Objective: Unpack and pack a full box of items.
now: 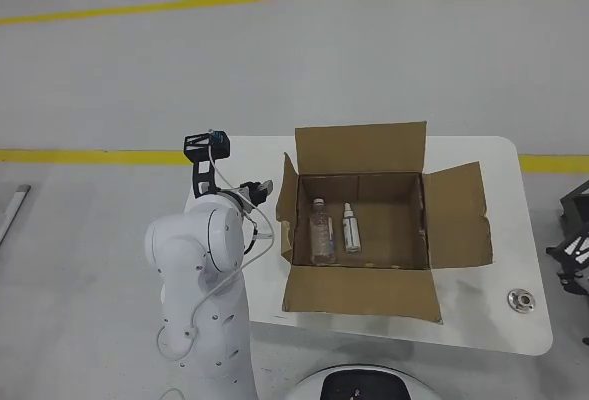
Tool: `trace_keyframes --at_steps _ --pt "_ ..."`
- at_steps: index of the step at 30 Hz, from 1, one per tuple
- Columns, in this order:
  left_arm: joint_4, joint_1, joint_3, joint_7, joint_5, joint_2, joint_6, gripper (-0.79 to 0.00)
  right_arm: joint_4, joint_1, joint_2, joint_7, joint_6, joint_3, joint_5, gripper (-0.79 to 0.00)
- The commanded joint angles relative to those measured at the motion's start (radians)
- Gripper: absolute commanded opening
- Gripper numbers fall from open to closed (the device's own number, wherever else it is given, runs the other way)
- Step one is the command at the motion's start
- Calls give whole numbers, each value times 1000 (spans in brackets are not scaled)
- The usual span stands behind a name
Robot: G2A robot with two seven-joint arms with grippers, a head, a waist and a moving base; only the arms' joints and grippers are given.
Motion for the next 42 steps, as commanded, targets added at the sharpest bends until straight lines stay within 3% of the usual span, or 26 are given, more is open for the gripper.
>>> trace_keyframes --at_steps 1,7,10,16,23,29,31,37,42 --pt "0 0 0 0 0 0 0 0 0 0 0 1 -1 0 0 -785" --pt "0 0 0 0 0 0 0 0 0 0 0 1 -1 0 0 -785" --pt "0 0 0 0 0 0 0 0 26 -4 3 3 55 -18 -62 -785" --pt "0 0 0 0 0 0 0 0 130 37 17 161 204 -62 -116 -785" --pt "0 0 0 0 0 0 0 0 208 69 39 236 234 -142 -116 -779" --pt "0 0 0 0 0 0 0 0 255 64 54 235 233 -197 -101 -717" --pt "0 0 0 0 0 0 0 0 260 58 56 231 235 -207 -101 -613" --pt "0 0 0 0 0 0 0 0 300 65 63 191 228 -231 -96 -489" --pt "0 0 0 0 0 0 0 0 323 67 70 166 227 -250 -109 -468"
